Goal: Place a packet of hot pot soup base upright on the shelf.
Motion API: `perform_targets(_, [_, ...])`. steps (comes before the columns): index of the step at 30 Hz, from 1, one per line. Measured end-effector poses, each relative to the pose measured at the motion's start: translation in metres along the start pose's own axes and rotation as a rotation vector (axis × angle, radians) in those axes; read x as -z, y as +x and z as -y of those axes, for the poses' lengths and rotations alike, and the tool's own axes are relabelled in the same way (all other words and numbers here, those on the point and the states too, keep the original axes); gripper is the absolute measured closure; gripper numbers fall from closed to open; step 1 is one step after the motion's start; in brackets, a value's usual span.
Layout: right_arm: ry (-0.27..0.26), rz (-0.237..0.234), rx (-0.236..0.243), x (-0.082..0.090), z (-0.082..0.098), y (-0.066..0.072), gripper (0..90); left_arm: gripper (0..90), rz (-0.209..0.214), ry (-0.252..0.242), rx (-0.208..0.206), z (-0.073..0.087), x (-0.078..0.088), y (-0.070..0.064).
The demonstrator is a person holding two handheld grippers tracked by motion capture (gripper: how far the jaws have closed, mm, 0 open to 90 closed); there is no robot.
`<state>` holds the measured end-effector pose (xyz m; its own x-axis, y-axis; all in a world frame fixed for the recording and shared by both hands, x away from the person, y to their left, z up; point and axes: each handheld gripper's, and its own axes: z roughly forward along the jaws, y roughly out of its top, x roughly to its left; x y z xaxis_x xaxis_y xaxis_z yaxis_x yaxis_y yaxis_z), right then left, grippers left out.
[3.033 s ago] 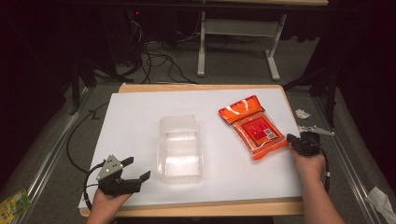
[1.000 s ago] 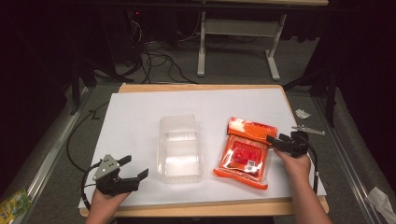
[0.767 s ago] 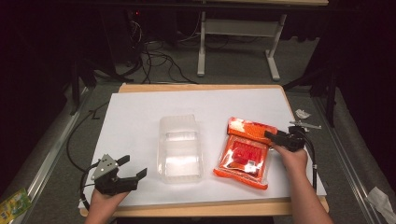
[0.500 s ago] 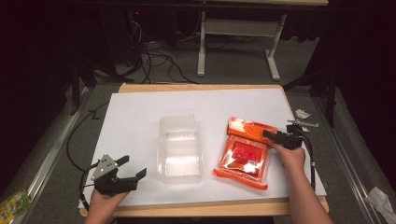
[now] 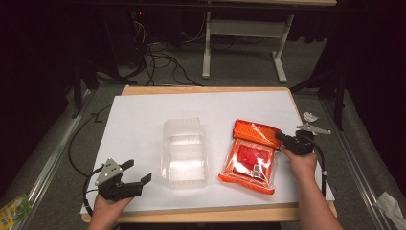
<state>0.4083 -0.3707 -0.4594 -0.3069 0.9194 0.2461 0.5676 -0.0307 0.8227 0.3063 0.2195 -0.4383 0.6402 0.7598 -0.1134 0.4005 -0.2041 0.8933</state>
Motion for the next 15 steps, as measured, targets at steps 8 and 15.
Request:
perform_targets(8, [-0.090,0.022,0.082,0.021,-0.008,0.023,90.0,15.9,0.012,-0.014,-0.009,-0.003,0.002,-0.003])
perform_targets(15, [-0.178,0.009,0.149,0.048,-0.020,0.048,90.0,15.9,0.018,-0.035,-0.006,-0.005,0.004,-0.005])
